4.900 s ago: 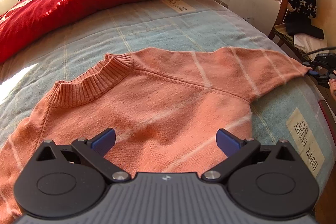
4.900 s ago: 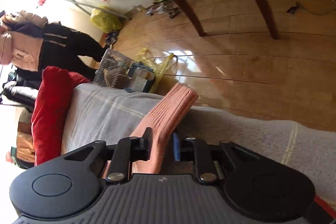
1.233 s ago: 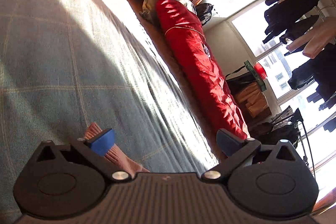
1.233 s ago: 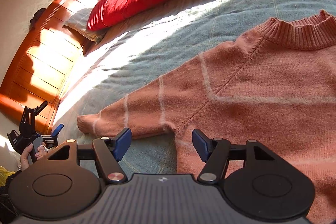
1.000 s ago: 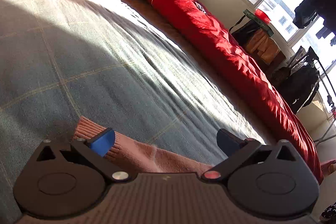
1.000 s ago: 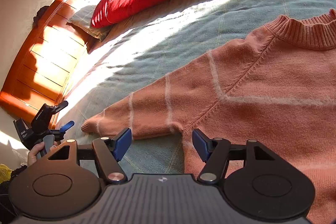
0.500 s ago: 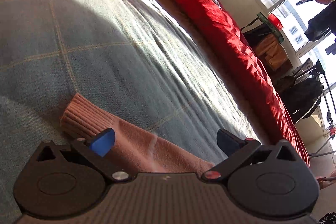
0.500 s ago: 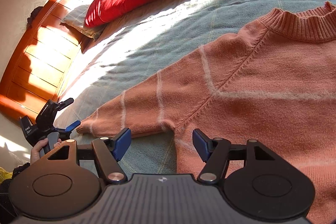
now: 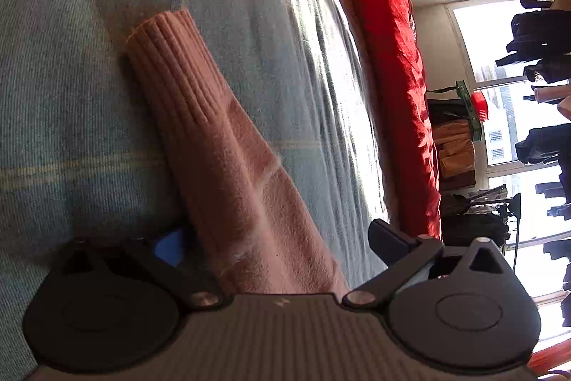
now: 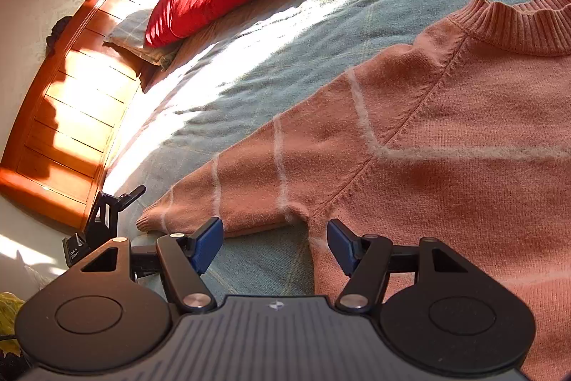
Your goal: Fold clothes
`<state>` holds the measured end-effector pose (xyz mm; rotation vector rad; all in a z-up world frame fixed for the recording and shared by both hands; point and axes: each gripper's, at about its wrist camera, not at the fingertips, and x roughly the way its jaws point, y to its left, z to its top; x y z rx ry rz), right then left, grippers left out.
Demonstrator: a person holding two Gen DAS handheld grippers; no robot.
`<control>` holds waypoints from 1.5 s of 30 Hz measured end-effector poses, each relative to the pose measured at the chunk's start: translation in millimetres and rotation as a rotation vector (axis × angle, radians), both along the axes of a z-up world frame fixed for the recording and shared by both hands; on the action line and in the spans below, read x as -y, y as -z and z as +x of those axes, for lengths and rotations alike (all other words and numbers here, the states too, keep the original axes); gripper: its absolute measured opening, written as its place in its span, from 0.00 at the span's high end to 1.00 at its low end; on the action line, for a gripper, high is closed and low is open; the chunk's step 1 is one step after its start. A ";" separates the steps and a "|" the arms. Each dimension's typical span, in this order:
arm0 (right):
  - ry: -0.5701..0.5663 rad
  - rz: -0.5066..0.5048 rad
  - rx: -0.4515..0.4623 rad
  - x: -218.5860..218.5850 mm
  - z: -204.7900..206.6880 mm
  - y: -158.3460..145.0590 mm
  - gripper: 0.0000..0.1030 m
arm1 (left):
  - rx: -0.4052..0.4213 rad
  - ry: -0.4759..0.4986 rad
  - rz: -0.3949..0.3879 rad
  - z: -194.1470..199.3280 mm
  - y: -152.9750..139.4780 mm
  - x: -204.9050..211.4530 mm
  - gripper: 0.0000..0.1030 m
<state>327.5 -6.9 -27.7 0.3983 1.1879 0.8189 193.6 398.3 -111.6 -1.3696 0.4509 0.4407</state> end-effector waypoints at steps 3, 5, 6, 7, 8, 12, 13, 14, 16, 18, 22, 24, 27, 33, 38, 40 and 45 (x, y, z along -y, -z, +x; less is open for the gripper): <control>-0.026 -0.010 0.021 -4.8 -1.5 -3.7 0.33 | 0.035 -0.098 0.033 -16.9 -11.4 -4.7 0.01; -0.057 -0.035 0.046 -8.9 -3.0 -6.1 0.33 | 0.078 -0.159 0.054 -32.4 -22.3 -11.7 0.01; -0.072 -0.048 0.059 -11.0 -3.7 -7.3 0.33 | 0.089 -0.177 0.067 -38.9 -27.9 -15.0 0.01; -0.087 -0.060 0.071 -13.1 -4.5 -8.5 0.33 | 0.086 -0.187 0.086 -44.3 -33.8 -17.9 0.01; -0.111 -0.070 0.083 -19.3 -4.6 -9.2 0.33 | 0.074 -0.189 0.106 -49.2 -39.8 -20.9 0.01; -0.258 -0.162 0.181 -74.9 -4.4 -8.6 0.33 | -0.055 -0.136 0.218 -56.0 -58.2 -27.8 0.01; -0.292 -0.194 0.236 -95.1 -6.1 -7.3 0.33 | -0.096 -0.106 0.260 -53.1 -60.9 -27.2 0.01; -0.324 -0.225 0.295 -115.6 -8.1 -5.9 0.33 | -0.151 -0.067 0.314 -48.5 -63.8 -25.7 0.01; -0.367 -0.325 0.408 -158.1 -11.8 6.5 0.33 | -0.220 0.019 0.415 -34.9 -69.3 -22.1 0.01; -0.373 -0.451 0.495 -195.1 -15.8 27.6 0.33 | -0.232 0.101 0.509 -18.6 -75.2 -18.7 0.01; -0.403 -0.472 0.546 -238.3 -37.2 45.0 0.28 | -0.217 0.288 0.637 16.8 -75.9 -10.1 0.01; -0.458 -0.409 0.550 -252.9 -51.0 44.1 0.24 | -0.239 0.376 0.663 33.3 -66.5 -4.9 0.01; -0.510 -0.390 0.574 -268.4 -66.6 47.7 0.17 | -0.301 0.456 0.705 40.4 -48.2 -1.0 0.01; -0.488 -0.334 0.536 -222.1 -51.9 24.2 0.17 | -0.554 0.422 0.844 15.1 -45.9 -8.8 0.01; -0.327 -0.457 0.561 -173.2 -28.9 15.5 0.16 | -0.414 0.500 0.872 14.4 -65.8 12.0 0.01; -0.275 -0.485 0.519 -162.8 -18.3 22.8 0.16 | -0.347 0.565 0.903 26.1 -71.2 28.5 0.01; -0.208 -0.462 0.402 -158.3 -7.5 37.2 0.14 | -0.213 0.688 0.723 53.0 -53.3 46.8 0.01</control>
